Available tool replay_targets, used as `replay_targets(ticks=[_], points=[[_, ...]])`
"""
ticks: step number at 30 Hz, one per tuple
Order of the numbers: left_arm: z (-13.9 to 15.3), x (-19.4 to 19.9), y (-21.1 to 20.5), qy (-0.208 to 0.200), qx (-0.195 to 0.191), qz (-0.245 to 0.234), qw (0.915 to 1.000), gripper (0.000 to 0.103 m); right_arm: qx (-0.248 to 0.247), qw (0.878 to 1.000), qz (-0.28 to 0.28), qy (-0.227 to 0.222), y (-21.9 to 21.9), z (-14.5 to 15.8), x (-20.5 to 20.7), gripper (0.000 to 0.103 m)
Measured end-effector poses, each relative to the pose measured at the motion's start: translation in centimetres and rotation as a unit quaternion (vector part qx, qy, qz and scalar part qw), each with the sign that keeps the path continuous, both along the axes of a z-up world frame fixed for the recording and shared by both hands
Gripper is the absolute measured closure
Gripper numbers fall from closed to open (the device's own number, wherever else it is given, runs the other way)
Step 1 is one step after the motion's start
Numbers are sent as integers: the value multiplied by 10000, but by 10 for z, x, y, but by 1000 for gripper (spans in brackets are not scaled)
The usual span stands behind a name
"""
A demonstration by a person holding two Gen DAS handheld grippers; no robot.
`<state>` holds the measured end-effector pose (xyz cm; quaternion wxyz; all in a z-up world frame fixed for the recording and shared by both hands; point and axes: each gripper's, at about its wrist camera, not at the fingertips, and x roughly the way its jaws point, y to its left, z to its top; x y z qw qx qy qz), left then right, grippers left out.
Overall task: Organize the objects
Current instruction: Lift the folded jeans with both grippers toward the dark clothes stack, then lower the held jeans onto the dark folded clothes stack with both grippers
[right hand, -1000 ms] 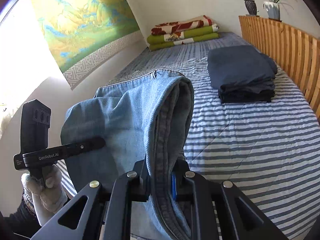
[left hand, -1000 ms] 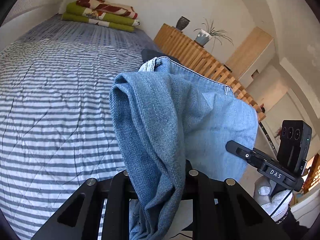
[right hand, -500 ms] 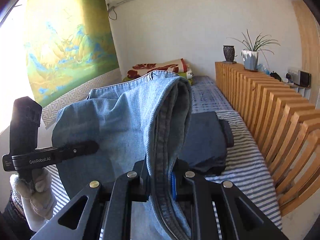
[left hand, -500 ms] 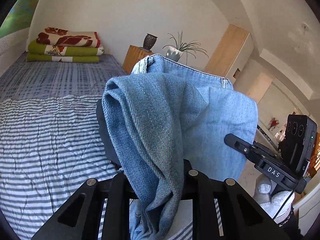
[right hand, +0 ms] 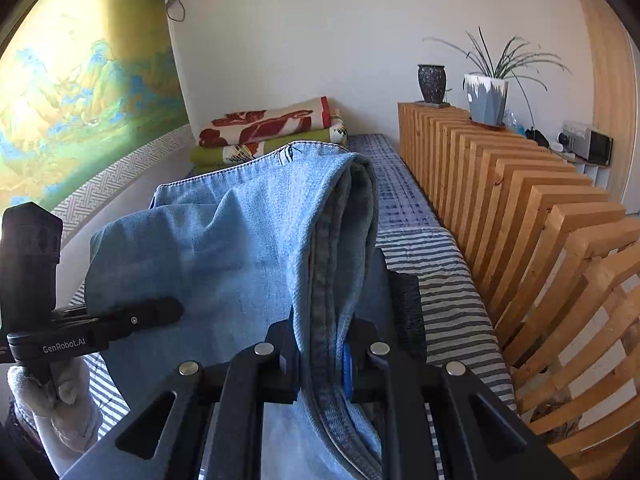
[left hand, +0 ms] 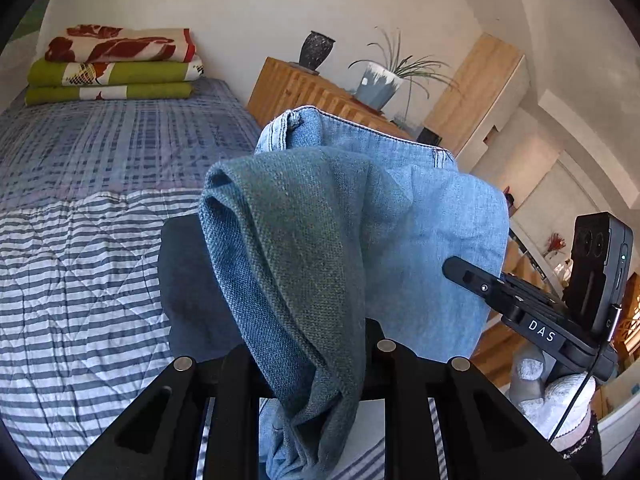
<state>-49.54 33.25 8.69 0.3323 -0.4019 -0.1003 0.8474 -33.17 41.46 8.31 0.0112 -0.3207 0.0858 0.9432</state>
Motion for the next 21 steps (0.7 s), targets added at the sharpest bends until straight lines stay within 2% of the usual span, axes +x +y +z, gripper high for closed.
replay_targets(ticks=[3, 8, 10, 12, 13, 14, 15, 17, 19, 21], points=[[-41, -49, 17, -196, -164, 76, 9996, 83, -119, 9995, -70, -274, 22, -38, -45, 90], [-114, -97, 15, -681, -140, 265, 9972, 82, -647, 9950, -61, -753, 56, -109, -115, 90], [-134, -107, 12, -731, -227, 276, 9967, 80, -547, 9948, -53, -861, 59, -131, -138, 90], [-148, -116, 5, -853, -197, 265, 9958, 69, -305, 9952, -9, -931, 54, -146, -154, 88], [-154, -122, -1, -964, -126, 272, 9949, 63, -201, 9952, 0, -962, 53, -151, -161, 85], [-157, -128, -7, -1067, -50, 337, 9937, 46, -190, 9946, -14, -1022, 56, -156, -168, 82], [-158, -131, -15, -1070, 24, 417, 9934, 38, -248, 9936, -61, -1100, 60, -159, -173, 77], [-157, -137, -24, -962, 10, 477, 9942, 35, -472, 9922, -273, -1118, 77, -162, -175, 66], [-145, -141, -31, -758, -230, 690, 9945, 32, -461, 9913, -585, -1081, 88, -159, -172, 56], [-130, -139, -33, -411, -473, 857, 9943, 32, -246, 9914, -764, -1036, 90, -150, -168, 55]])
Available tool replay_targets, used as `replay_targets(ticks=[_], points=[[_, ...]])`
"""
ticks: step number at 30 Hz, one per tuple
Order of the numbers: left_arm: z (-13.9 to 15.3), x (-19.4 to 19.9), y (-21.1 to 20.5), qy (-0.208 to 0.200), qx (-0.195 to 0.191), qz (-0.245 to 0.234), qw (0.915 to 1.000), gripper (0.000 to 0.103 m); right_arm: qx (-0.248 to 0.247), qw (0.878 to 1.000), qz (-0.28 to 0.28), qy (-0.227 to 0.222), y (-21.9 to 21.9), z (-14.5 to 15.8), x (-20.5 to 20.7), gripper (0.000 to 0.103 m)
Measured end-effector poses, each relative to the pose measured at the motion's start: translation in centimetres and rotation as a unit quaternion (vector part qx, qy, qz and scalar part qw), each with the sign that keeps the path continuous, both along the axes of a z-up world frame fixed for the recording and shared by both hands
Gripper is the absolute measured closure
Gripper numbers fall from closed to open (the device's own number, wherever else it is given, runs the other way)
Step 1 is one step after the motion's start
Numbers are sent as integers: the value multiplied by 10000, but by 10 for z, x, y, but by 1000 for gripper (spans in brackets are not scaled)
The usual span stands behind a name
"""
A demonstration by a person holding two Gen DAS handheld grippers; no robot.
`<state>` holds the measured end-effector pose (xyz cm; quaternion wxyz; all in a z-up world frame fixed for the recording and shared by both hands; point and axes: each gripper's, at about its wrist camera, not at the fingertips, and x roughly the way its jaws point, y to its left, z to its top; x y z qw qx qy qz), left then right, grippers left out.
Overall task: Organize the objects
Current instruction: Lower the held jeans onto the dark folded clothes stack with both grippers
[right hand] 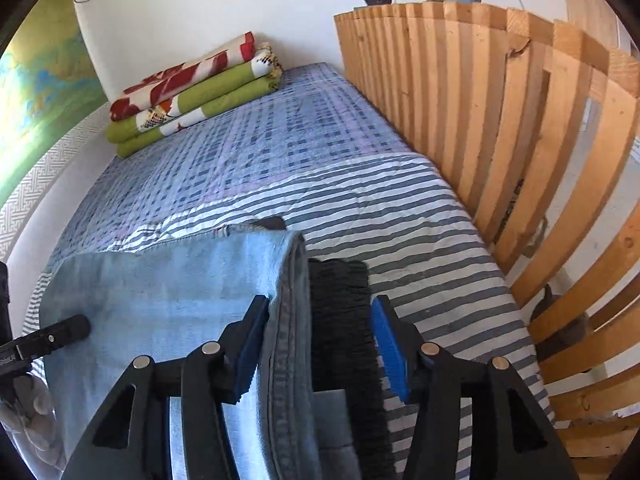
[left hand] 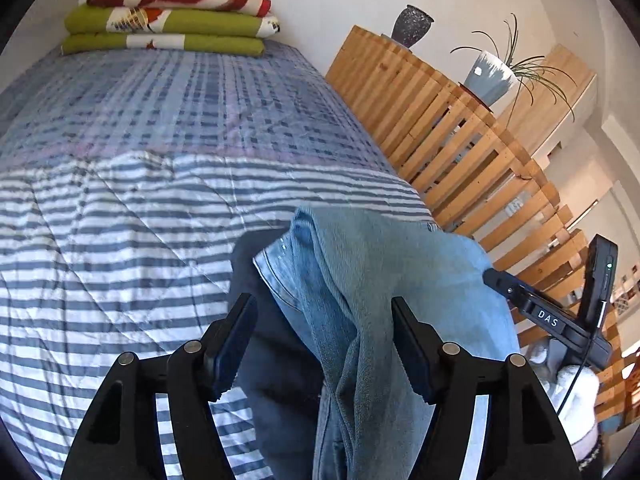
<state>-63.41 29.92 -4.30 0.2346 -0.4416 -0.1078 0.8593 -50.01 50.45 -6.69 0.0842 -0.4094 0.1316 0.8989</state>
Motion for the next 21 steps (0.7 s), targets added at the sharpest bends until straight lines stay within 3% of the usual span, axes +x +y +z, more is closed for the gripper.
replay_targets(ticks=[3, 6, 7, 9, 10, 12, 13, 17, 19, 21], points=[[24, 3, -13, 261, 75, 183, 9995, 33, 841, 9964, -94, -9, -15, 15, 2, 55], [45, 12, -25, 550, 197, 232, 9980, 37, 1013, 9944, -306, -37, -15, 27, 5, 55], [54, 18, -25, 718, 113, 151, 9972, 42, 1054, 9936, -404, 64, -14, 32, 9, 55], [60, 28, -14, 977, -136, -140, 9950, 66, 931, 9941, -375, 410, -14, 44, 21, 55], [58, 32, -6, 1045, -198, -322, 9938, 70, 757, 9952, -248, 566, -16, 47, 29, 55], [45, 33, 9, 945, -315, -574, 9934, 88, 438, 9966, 50, 690, -22, 50, 31, 55], [35, 28, 16, 814, -334, -631, 9941, 91, 312, 9969, 235, 690, -25, 48, 28, 55], [-11, 7, 34, 481, -636, -541, 9953, 92, 528, 9964, 521, 402, -39, 27, 9, 57], [-28, 6, 42, 393, -613, -620, 9954, 91, 568, 9973, 453, 132, -36, 10, -8, 64], [-41, -5, 47, 341, -539, -671, 9957, 91, 379, 9986, 368, -86, -25, -9, -20, 64]])
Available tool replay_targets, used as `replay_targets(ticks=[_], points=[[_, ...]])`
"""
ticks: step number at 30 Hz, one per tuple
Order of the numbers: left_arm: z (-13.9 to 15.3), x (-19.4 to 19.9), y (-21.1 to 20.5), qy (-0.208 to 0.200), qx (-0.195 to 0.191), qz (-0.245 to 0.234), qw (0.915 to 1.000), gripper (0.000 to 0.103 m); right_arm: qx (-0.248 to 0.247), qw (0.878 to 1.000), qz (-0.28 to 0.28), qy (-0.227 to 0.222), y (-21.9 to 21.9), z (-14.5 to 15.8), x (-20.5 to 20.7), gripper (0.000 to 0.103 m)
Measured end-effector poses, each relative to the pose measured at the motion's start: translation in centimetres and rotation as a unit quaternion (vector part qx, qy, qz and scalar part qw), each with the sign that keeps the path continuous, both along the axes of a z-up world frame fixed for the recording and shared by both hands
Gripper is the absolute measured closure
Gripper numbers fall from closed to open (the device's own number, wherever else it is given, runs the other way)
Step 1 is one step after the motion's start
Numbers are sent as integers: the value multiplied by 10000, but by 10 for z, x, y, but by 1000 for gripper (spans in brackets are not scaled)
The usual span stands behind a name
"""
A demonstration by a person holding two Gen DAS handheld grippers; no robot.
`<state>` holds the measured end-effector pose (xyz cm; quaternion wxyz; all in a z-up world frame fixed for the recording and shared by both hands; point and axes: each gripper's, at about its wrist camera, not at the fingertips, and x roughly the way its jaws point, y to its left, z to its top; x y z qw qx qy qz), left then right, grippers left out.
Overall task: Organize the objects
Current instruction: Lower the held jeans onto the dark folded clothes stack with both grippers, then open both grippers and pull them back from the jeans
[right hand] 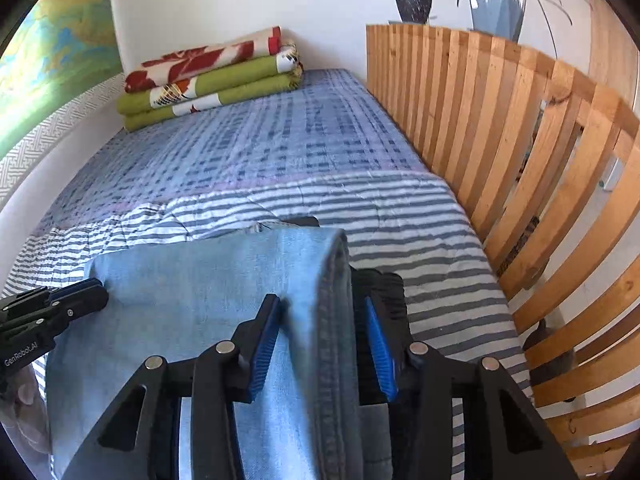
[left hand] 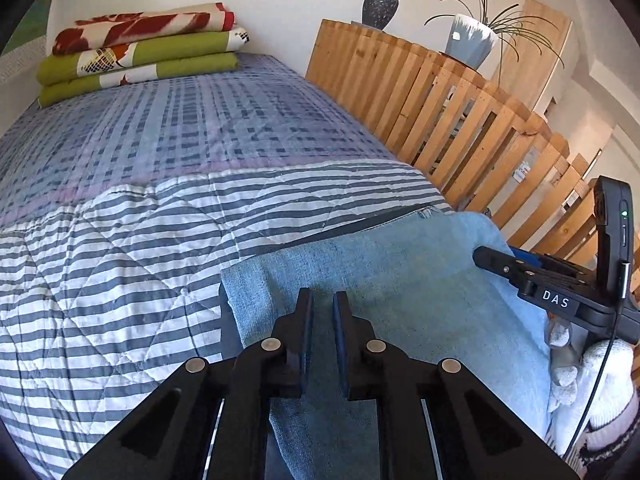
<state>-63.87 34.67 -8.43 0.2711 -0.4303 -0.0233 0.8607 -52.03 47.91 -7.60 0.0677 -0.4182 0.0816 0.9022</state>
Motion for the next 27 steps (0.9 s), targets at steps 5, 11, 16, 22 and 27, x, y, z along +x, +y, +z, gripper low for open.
replay_targets(ticks=[5, 11, 16, 22, 27], points=[[-10, -11, 24, 89, -404, -16, 9991, 91, 414, 9989, -154, -157, -3, -31, -20, 63], [19, 10, 4, -152, -379, 43, 9992, 90, 688, 9973, -200, -187, -12, -14, -7, 61], [45, 73, -22, -36, -467, -123, 9988, 79, 382, 9990, -58, -234, -27, 6, 46, 59], [18, 152, -23, -290, -786, -496, 9953, 77, 33, 9994, 163, -297, -60, 5, 121, 59], [-10, 190, -35, -795, -838, -381, 9926, 64, -26, 9981, 35, -611, -80, -25, 157, 58]])
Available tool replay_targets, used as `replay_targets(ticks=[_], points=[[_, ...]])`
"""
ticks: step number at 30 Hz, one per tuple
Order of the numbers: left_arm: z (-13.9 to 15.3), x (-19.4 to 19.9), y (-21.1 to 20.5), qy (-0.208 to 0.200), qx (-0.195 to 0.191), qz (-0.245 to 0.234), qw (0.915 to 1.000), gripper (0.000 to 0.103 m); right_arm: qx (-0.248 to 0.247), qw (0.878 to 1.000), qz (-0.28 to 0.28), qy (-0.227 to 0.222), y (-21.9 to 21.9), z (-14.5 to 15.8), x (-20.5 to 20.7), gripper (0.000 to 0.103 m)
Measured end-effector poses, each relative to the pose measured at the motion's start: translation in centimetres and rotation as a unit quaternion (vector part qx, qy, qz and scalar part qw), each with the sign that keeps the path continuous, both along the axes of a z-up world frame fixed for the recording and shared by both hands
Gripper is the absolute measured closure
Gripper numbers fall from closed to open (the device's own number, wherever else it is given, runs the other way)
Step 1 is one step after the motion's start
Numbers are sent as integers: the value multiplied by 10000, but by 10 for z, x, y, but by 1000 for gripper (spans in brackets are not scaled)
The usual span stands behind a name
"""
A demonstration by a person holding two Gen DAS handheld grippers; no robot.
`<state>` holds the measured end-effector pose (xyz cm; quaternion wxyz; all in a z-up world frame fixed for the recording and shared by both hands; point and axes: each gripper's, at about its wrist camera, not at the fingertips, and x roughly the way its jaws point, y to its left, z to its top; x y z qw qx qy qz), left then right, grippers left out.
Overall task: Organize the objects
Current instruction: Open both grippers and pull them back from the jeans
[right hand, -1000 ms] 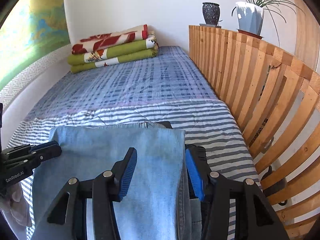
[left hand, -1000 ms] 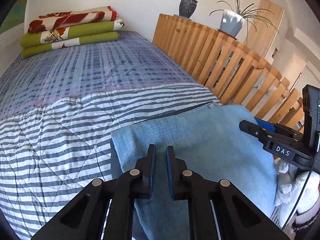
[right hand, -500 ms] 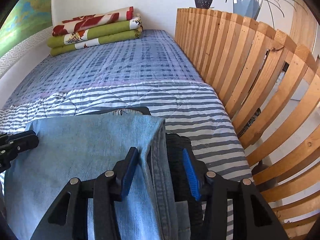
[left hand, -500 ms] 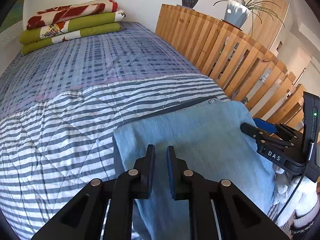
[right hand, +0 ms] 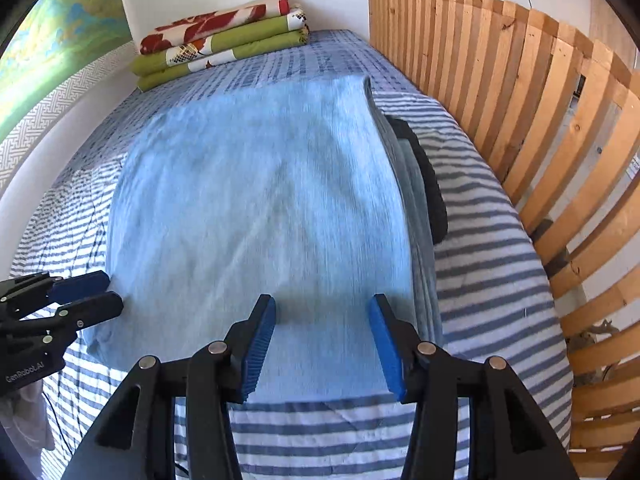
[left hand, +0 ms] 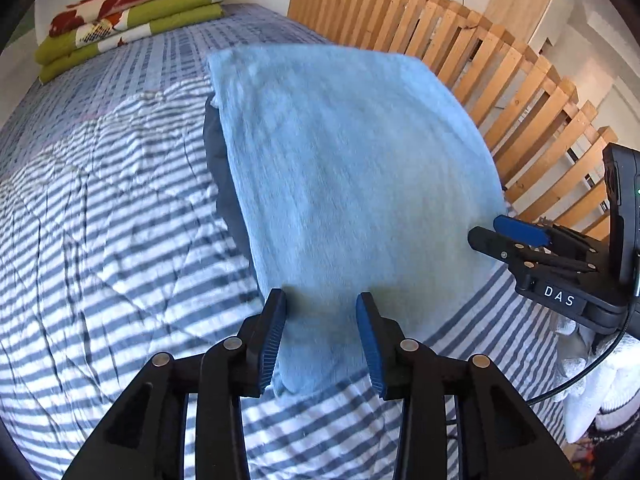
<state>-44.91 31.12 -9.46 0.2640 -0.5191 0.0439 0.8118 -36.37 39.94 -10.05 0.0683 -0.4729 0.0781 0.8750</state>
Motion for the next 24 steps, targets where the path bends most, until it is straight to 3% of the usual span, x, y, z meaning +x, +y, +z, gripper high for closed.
replay_targets(ticks=[4, 8, 16, 24], points=[[6, 42, -17, -22, -163, 60, 9998, 64, -156, 9990, 50, -420, -14, -15, 31, 58], [55, 97, -44, 374, -20, 205, 9991, 64, -136, 9991, -21, -389, -28, 1, 75, 58], [177, 241, -102, 1644, 66, 381, 9856, 62, -149, 9986, 214, 467, -77, 96, 190, 58], [254, 385, -147, 2370, 151, 329, 9708, 45, -168, 9904, 555, 1252, -133, 184, 296, 57]])
